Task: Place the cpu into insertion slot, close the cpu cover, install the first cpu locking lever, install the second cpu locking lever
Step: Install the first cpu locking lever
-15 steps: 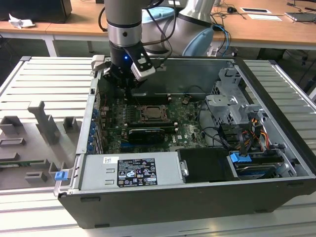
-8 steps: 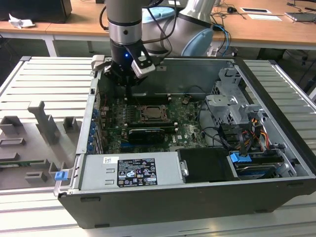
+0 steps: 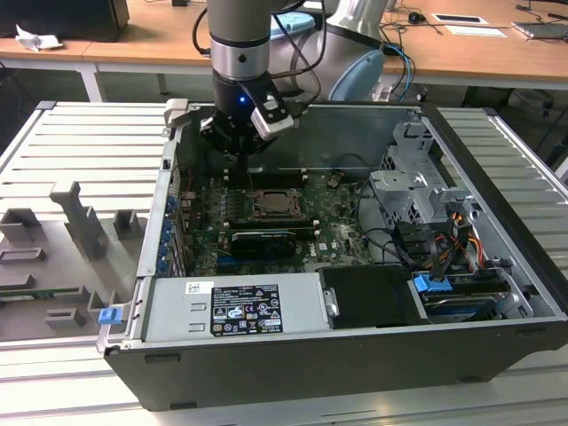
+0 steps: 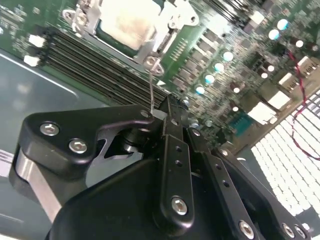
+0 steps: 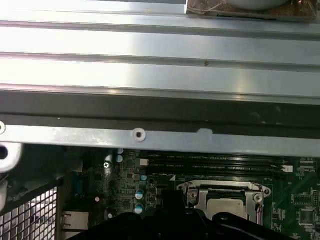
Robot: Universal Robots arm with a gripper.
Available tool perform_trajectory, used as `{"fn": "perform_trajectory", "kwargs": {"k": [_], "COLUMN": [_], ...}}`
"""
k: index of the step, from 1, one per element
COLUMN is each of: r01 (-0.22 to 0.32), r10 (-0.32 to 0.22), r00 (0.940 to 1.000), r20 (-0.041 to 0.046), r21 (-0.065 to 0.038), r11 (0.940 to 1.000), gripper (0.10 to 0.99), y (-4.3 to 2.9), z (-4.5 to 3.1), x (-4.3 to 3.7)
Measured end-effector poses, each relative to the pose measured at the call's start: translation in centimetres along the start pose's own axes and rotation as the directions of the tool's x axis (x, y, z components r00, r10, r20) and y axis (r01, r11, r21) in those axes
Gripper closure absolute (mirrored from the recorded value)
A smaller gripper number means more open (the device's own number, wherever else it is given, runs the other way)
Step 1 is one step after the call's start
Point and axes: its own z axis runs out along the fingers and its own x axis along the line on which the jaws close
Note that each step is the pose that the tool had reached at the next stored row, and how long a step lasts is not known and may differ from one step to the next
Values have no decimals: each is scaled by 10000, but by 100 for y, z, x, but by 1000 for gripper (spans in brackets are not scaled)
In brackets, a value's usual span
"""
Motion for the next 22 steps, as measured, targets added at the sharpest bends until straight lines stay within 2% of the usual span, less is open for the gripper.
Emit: {"fn": "perform_trajectory", "kwargs": {"k": [2, 5, 7, 8, 10, 11, 12, 14, 19, 22], "r01": [-3, 0, -2, -2, -1, 3, 58, 391, 450, 450], "r10": [3, 0, 2, 2, 1, -3, -58, -391, -450, -450], "r00": [10000, 10000, 10000, 10000, 10000, 10000, 10000, 9992, 9990, 9990], "r20": [1, 0, 0, 0, 5, 11, 14, -3, -5, 1], "r21": [0, 0, 0, -11, -136, -274, -362, -361, -377, -473], "r11": [10000, 10000, 10000, 10000, 9999, 9996, 9993, 9986, 9983, 9979], "gripper": [980, 980, 980, 980, 980, 980, 980, 980, 980, 980], "y": [-1, -3, -8, -10, -11, -10, -10, -13, -16, -16], "z": [1, 5, 10, 12, 16, 19, 34, 65, 126, 157], "x": [-78, -234, -375, -406, -418, -419, -419, -422, -459, -485]}}
